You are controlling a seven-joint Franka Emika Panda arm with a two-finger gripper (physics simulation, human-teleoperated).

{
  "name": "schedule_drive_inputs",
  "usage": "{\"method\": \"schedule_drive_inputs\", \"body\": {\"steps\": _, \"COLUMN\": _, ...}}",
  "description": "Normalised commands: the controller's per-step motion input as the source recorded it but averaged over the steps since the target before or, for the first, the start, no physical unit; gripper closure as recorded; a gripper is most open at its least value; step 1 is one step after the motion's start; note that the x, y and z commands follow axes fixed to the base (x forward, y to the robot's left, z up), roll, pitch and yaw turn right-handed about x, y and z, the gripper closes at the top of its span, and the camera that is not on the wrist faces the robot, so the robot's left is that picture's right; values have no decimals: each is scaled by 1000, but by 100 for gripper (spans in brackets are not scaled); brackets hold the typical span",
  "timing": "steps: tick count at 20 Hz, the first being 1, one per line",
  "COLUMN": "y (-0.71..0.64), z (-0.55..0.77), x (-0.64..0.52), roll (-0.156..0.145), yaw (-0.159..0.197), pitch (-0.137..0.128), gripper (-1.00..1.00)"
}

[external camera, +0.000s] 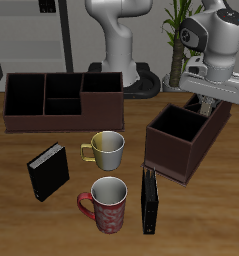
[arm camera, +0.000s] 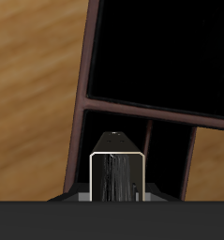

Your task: Place the yellow book into the left desk caddy's back compartment

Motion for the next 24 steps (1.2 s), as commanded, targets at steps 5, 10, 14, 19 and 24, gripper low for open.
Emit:
{"method": "schedule_drive_inputs", "body": {"steps": 5, "y": -27, "z": -121, "x": 15, "roll": 0, "yaw": 4, "pitch": 21, "gripper": 100}}
{"method": "schedule_drive_inputs", "body": {"steps": 10, "y": 44, "z": -103, "x": 35, "roll": 0, "yaw": 6, "pitch": 16, "gripper": 100}}
{"method": "schedule_drive_inputs", "body": {"steps": 14, "y": 19, "z": -79, "x": -60, "roll": 14, "yaw": -13, "pitch": 8, "gripper": -100}}
{"method": "schedule_drive_inputs", "body": {"steps": 19, "y": -12, "z": 61, "x": 17, "roll": 20, "yaw": -23, "pitch": 9, "gripper": -100}}
{"method": "schedule_drive_inputs", "body": {"steps": 24, "y": -18, "z": 115, "x": -22, "roll": -4, "yaw": 7, "pitch": -14, "gripper": -100}}
